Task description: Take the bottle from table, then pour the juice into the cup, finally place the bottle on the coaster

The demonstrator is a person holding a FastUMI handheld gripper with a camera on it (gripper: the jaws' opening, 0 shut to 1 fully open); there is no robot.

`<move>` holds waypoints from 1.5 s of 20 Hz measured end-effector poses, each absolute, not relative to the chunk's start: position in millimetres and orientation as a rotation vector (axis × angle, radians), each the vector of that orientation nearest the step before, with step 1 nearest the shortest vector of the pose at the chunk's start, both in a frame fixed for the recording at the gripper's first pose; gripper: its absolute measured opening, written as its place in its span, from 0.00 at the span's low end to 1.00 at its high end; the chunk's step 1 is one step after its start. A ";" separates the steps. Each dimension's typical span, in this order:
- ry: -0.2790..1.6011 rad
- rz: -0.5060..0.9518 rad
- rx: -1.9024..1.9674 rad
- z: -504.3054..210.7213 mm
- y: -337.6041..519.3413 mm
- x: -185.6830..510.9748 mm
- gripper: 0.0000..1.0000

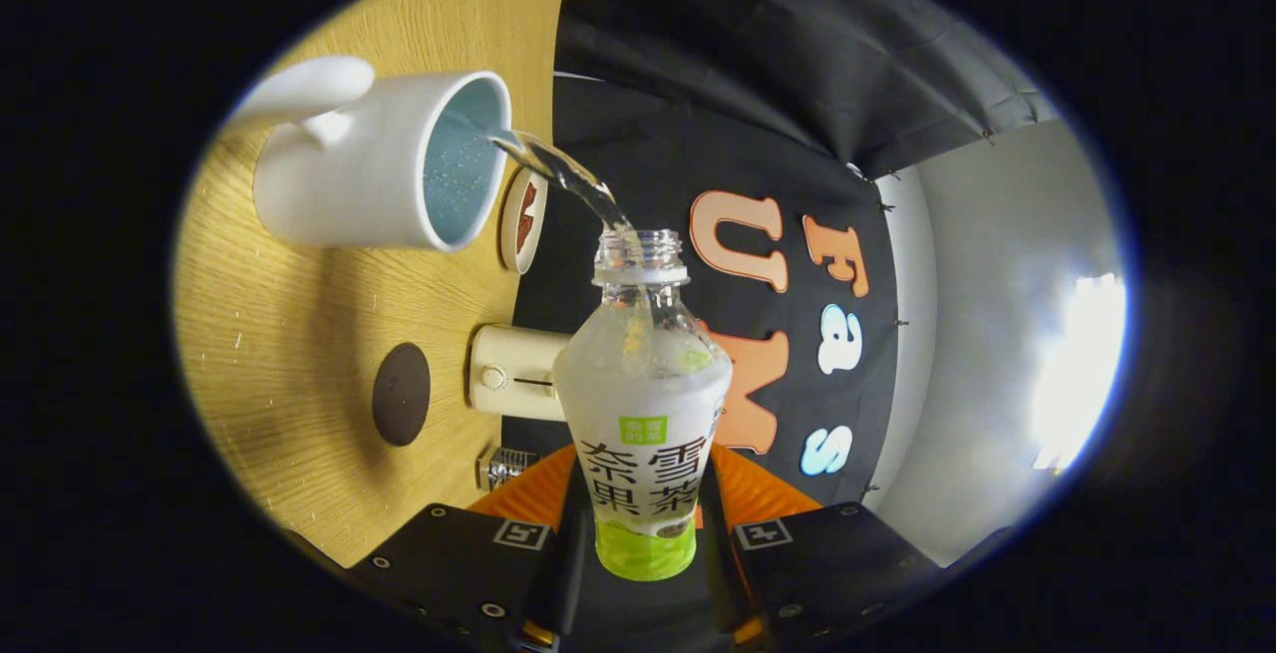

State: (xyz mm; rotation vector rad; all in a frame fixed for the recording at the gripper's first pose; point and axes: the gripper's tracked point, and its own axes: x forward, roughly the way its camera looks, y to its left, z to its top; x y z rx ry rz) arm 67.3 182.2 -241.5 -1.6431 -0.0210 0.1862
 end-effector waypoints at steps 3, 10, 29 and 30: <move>-0.033 0.183 -1.663 -240.0 182.4 69.7 0.53; -0.062 0.180 -1.707 -240.3 184.3 71.4 0.53; -0.126 0.190 -1.794 -238.3 182.2 78.4 0.53; -0.128 0.191 -1.797 -237.8 182.4 79.0 0.53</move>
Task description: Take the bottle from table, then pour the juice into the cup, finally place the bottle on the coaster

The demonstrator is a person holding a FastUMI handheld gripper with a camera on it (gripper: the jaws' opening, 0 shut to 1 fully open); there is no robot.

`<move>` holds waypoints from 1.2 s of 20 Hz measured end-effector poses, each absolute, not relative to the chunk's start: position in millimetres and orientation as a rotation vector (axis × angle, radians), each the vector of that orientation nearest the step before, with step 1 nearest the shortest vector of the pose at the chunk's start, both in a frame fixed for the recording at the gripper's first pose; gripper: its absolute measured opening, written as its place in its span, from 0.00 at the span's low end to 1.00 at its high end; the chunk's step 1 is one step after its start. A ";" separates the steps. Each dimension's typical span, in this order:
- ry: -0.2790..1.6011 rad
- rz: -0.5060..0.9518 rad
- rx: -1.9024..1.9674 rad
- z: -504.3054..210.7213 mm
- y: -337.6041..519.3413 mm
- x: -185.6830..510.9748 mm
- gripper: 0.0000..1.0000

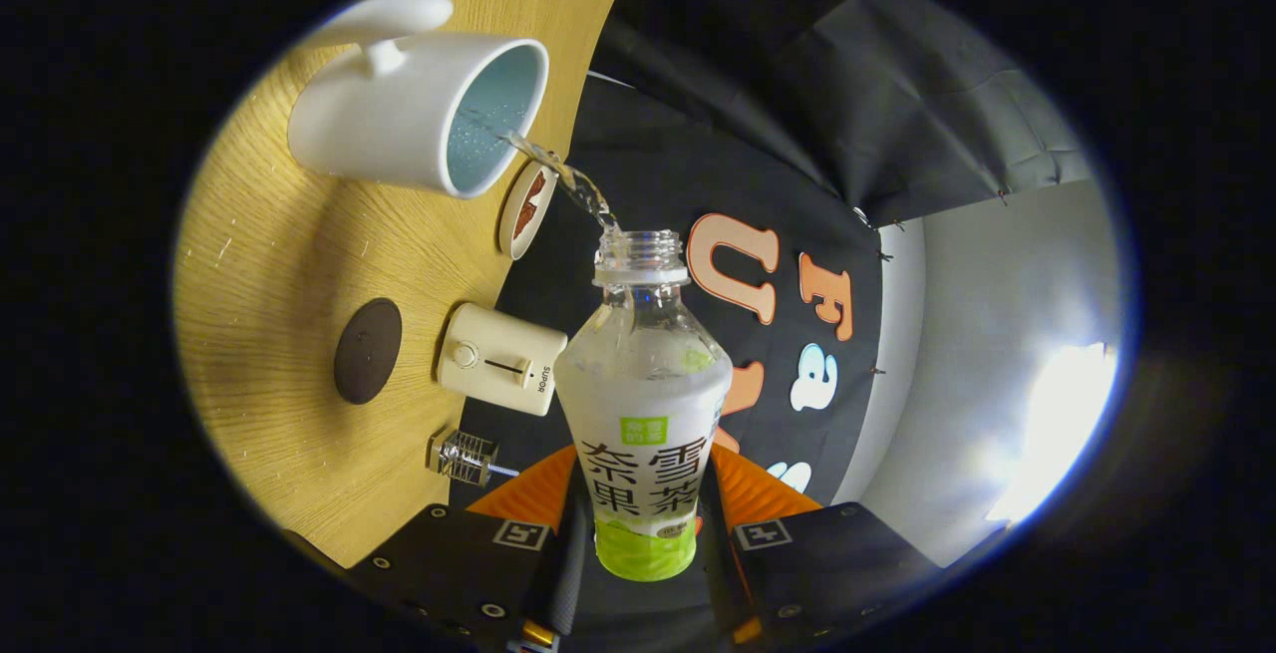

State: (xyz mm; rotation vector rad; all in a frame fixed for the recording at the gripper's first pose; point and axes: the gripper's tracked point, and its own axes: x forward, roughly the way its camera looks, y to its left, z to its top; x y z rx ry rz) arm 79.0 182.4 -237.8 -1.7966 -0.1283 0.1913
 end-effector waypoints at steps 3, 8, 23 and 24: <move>-0.137 0.193 -1.807 -237.3 182.4 79.6 0.53; -0.152 0.206 -1.828 -236.4 184.6 79.7 0.52; -0.248 0.251 -1.902 -230.9 194.4 77.0 0.53; -0.252 0.254 -1.910 -231.0 194.4 76.7 0.52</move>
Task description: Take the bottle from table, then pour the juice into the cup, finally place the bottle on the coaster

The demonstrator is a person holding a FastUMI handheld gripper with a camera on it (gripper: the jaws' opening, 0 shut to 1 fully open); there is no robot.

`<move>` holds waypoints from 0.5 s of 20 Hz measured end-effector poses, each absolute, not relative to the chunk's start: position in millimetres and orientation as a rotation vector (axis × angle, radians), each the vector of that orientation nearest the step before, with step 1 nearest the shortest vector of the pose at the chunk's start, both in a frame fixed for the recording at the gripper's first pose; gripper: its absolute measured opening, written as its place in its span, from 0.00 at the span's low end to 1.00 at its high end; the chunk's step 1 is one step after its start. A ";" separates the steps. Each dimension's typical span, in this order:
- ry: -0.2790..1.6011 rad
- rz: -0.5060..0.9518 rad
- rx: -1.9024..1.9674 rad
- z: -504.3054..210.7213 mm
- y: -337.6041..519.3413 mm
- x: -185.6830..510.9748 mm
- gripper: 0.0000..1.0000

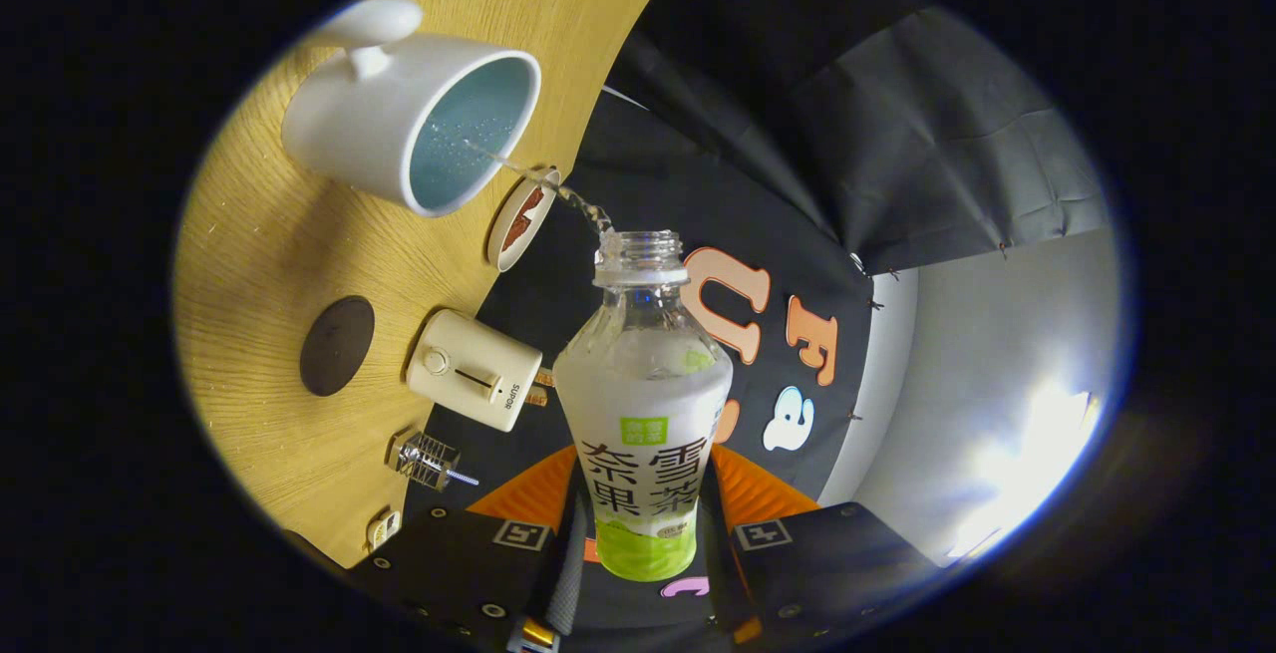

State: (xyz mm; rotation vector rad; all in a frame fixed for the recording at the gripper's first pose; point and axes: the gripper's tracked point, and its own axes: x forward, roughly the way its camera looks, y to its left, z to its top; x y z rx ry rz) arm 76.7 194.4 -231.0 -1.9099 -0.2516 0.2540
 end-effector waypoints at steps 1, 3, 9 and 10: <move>-0.256 0.257 -1.919 -231.1 195.2 75.4 0.53; -0.260 0.264 -1.932 -230.4 194.5 76.0 0.52; -0.297 0.291 -1.977 -229.1 196.8 77.6 0.52; -0.301 0.296 -1.982 -229.5 197.2 77.5 0.52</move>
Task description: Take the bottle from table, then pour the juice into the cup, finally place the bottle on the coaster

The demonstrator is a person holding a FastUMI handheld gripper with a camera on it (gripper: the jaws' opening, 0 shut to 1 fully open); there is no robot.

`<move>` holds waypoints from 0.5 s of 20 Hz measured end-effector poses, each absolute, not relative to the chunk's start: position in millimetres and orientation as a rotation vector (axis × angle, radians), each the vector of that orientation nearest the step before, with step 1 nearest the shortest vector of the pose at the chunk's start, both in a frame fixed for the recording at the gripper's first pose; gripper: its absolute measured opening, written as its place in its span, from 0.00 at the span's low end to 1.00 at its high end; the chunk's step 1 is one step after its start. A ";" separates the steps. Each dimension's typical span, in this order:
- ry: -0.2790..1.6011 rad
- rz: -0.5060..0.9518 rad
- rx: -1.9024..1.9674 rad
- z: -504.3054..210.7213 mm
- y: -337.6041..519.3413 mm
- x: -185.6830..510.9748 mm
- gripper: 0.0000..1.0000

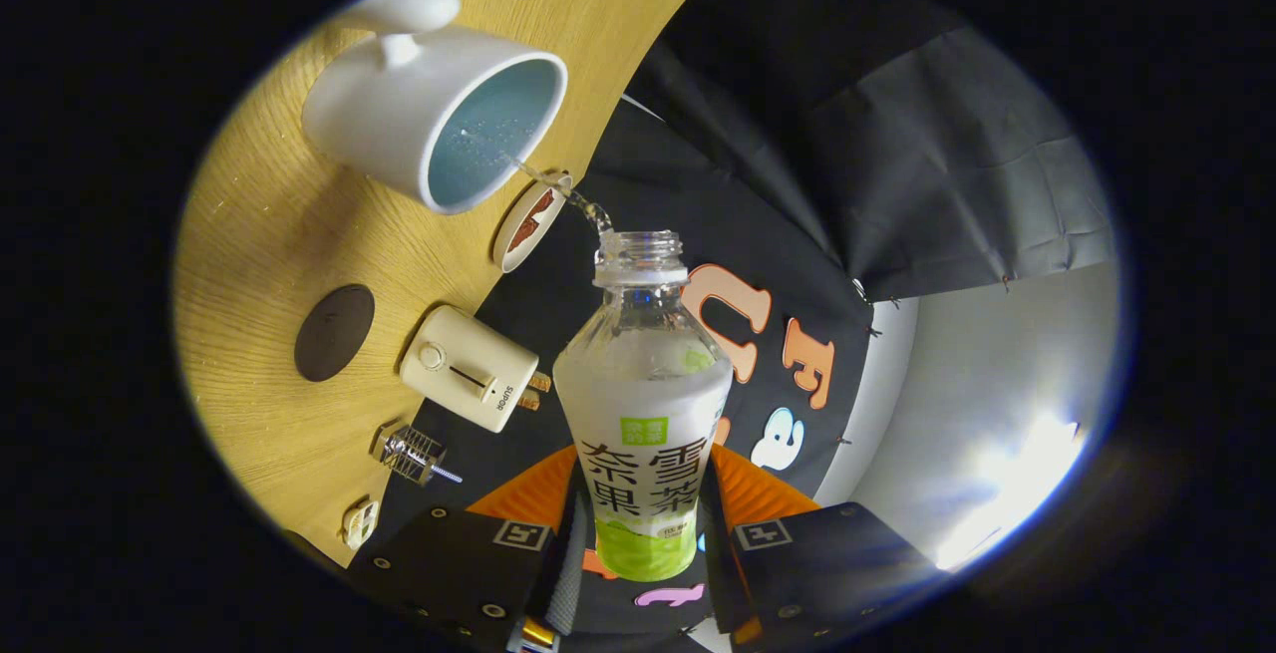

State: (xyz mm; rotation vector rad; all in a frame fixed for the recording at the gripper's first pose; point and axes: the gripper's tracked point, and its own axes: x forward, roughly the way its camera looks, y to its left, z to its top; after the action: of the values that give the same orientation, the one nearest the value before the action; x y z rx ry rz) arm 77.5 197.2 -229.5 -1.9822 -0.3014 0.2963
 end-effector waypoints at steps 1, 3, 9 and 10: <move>-0.305 0.299 -1.989 -229.3 197.5 77.0 0.52; -0.311 0.305 -2.000 -229.4 198.2 76.9 0.52; -0.303 0.328 -2.012 -227.6 197.3 82.9 0.53; -0.292 0.330 -2.000 -227.5 196.0 84.3 0.52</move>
State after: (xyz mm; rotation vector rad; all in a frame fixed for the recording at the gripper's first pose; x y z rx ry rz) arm 84.3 196.0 -227.5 -2.0005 -0.2920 0.3297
